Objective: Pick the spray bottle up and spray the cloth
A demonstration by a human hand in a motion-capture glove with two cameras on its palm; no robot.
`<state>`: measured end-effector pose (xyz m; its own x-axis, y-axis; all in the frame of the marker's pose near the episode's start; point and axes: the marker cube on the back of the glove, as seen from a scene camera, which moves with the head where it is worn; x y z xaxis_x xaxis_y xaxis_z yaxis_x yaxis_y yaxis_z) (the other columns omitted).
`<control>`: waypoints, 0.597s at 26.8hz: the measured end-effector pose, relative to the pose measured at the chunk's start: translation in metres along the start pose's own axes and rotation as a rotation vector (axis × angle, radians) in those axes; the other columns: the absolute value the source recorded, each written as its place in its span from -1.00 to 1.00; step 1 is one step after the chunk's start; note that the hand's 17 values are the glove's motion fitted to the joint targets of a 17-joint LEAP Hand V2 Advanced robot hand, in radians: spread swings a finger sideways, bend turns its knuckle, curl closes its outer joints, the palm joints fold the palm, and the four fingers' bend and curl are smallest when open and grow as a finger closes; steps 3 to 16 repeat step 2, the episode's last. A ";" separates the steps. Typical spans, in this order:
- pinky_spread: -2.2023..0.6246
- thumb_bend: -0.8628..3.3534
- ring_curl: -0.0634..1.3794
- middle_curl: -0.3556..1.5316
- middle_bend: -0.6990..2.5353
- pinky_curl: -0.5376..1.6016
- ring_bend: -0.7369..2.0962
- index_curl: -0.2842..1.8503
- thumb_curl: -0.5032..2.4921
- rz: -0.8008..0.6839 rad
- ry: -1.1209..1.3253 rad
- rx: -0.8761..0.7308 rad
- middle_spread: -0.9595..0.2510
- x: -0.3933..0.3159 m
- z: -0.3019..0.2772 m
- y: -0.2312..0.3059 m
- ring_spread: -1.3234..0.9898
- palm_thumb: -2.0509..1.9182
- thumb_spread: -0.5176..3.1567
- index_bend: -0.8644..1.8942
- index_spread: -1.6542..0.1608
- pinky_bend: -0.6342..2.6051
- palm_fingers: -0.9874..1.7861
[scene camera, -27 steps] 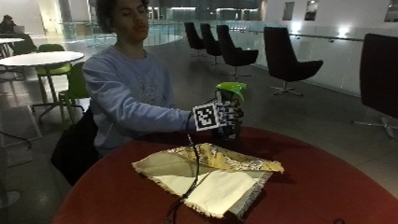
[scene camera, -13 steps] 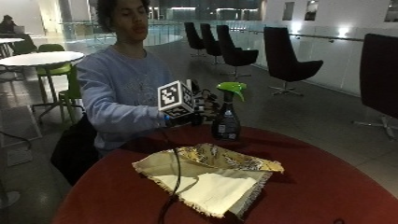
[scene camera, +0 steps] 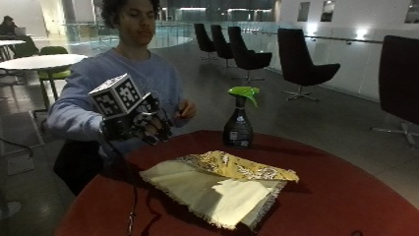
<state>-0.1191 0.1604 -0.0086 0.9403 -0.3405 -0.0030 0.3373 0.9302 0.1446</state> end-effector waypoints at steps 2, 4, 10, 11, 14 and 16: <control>0.68 -0.60 -0.40 -0.16 -0.39 -0.18 -0.22 -0.44 -0.41 0.013 0.028 -0.008 0.50 0.010 -0.003 0.008 0.11 0.39 -0.07 -0.28 0.50 -0.47 0.31; 0.68 -0.60 -0.40 -0.16 -0.39 -0.18 -0.22 -0.44 -0.41 0.013 0.028 -0.008 0.50 0.010 -0.003 0.008 0.11 0.39 -0.07 -0.28 0.50 -0.47 0.31; 0.68 -0.60 -0.40 -0.16 -0.39 -0.18 -0.22 -0.44 -0.41 0.013 0.028 -0.008 0.50 0.010 -0.003 0.008 0.11 0.39 -0.07 -0.28 0.50 -0.47 0.31; 0.68 -0.60 -0.40 -0.16 -0.39 -0.18 -0.22 -0.44 -0.41 0.013 0.028 -0.008 0.50 0.010 -0.003 0.008 0.11 0.39 -0.07 -0.28 0.50 -0.47 0.31; 0.68 -0.60 -0.40 -0.16 -0.39 -0.18 -0.22 -0.44 -0.41 0.013 0.028 -0.008 0.50 0.010 -0.003 0.008 0.11 0.39 -0.07 -0.28 0.50 -0.47 0.31; 0.68 -0.60 -0.40 -0.16 -0.39 -0.18 -0.22 -0.44 -0.41 0.013 0.028 -0.008 0.50 0.010 -0.003 0.008 0.11 0.39 -0.07 -0.28 0.50 -0.47 0.31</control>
